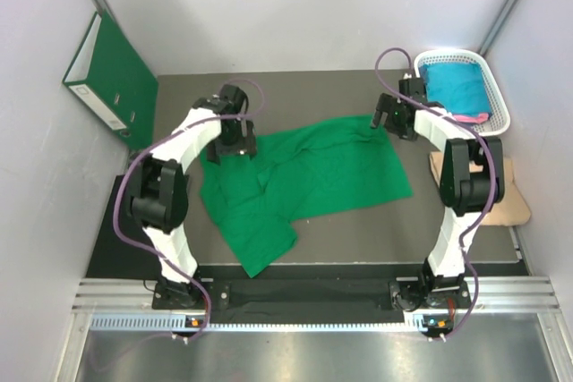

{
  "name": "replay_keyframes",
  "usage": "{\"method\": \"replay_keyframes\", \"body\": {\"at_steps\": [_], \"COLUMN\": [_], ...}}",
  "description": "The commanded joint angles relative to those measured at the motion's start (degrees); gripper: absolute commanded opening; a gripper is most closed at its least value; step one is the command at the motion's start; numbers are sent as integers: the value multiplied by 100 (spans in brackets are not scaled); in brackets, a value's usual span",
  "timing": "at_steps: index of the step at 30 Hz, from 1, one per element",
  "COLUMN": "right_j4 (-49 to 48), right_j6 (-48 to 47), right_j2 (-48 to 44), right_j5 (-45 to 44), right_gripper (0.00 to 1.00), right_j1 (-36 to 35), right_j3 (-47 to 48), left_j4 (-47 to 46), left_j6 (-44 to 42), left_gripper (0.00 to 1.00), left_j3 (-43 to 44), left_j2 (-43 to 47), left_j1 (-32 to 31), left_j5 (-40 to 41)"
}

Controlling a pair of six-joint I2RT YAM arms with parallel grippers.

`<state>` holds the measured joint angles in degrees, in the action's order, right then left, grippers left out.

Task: Fold and stack the t-shirts
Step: Fold the flattened tshirt in 1/3 of the way

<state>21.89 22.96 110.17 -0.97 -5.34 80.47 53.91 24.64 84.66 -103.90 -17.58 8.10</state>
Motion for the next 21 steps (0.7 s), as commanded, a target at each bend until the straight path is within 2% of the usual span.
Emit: {"method": "replay_keyframes", "body": {"at_steps": [1,6,12,16,18,19,20,21], "right_j4": [-176,-36,149,158,193,202,202,184], "right_j6": [156,209,305,375,411,446,446,437], "right_j2": [434,1049,1358,1507,1612,1656,1692,1779], "right_j5": [-34,-52,-184,-175,-166,-88,-18,61], "right_gripper": [99,99,98,96,95,91,89,79], "right_j1": [86,86,86,86,77,86,77,77], "right_j3": [548,1181,1507,1621,1691,1726,1805,1841], "left_j4": [-179,119,-12,-30,-30,-12,31,154], "left_j6": [-100,-293,-303,-188,-136,-135,-135,-109], "left_gripper": [98,98,97,87,63,48,23,9], "left_j3": [884,1946,2221,2493,2729,2818,2932,3255], "left_j2": [-989,-1966,-2407,-2836,-3013,-3179,-3294,-3399], "left_j1": [729,1327,1644,1697,1697,1697,1697,1697], "left_j5": [-150,-195,-247,-361,-493,-554,-633,-625]}}
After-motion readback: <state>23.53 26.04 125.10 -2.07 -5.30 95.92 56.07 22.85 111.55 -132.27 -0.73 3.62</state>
